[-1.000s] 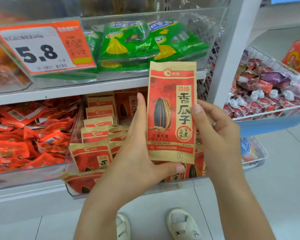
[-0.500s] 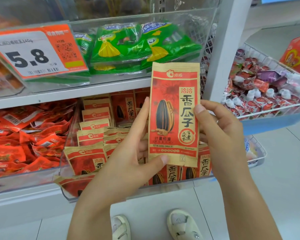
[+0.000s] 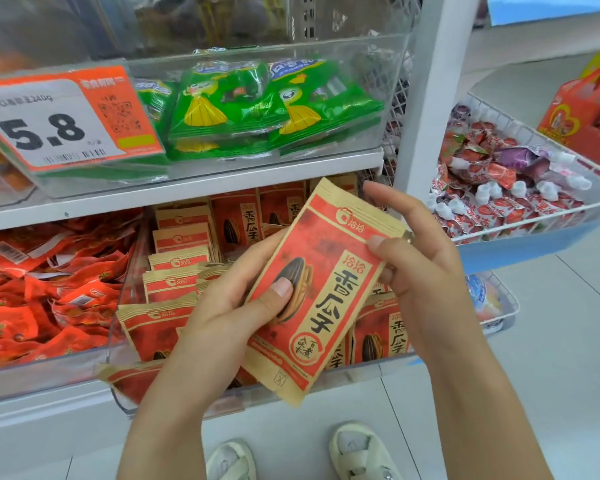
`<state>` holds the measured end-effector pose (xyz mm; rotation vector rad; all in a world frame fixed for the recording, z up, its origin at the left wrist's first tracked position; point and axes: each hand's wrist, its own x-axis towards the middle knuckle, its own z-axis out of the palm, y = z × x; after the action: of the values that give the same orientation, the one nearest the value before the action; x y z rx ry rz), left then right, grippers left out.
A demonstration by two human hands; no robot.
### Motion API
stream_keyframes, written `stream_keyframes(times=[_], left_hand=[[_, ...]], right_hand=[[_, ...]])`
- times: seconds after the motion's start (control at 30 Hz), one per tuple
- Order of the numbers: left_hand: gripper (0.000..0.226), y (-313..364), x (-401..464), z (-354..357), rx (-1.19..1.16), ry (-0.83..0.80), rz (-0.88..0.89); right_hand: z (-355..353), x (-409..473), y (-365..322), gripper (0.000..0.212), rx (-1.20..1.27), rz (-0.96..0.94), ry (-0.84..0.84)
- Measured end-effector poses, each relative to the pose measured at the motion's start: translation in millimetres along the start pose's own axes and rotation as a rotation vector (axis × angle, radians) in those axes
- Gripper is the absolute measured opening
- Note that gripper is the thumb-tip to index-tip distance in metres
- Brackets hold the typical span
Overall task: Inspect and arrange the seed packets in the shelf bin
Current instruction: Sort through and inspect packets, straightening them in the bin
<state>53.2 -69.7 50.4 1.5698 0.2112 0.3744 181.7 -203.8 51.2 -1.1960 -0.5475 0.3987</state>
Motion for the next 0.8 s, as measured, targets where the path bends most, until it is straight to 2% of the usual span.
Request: stream_keyframes(times=[0.1,0.27,0.43,0.53,0.67,0.73,0.8], left_hand=[[0.043,2,-2,0,0.022,-0.042,-0.013],[0.042,3,-2,2,-0.001,-0.034,-0.016],[0.042,1,1,2,-0.023,0.047,0.009],[0.042,2,2,3,-0.016,0.124,0.03],[0.051,1,4,8,0.139,0.272,0.124],[0.043,2,4,13,0.246,0.28,0.16],[0.032,3,4,20,0.289,0.264,0.122]], right_hand=[[-4,-1,0,0.05,-0.044,-0.037,-0.056],[-7,-1,-2,0.048,-0.058,-0.057,-0.082],[-9,0,-3,0.038,-0.019,-0.079,-0.06],[-10,1,-3,0.04,0.042,-0.034,-0.1],[-9,0,-3,0.043,0.07,-0.067,-0.116],[-7,-1,-2,0.042,0.04,-0.097,-0.096],[-4,-2,-1,0.041,0.011,-0.112,-0.079]])
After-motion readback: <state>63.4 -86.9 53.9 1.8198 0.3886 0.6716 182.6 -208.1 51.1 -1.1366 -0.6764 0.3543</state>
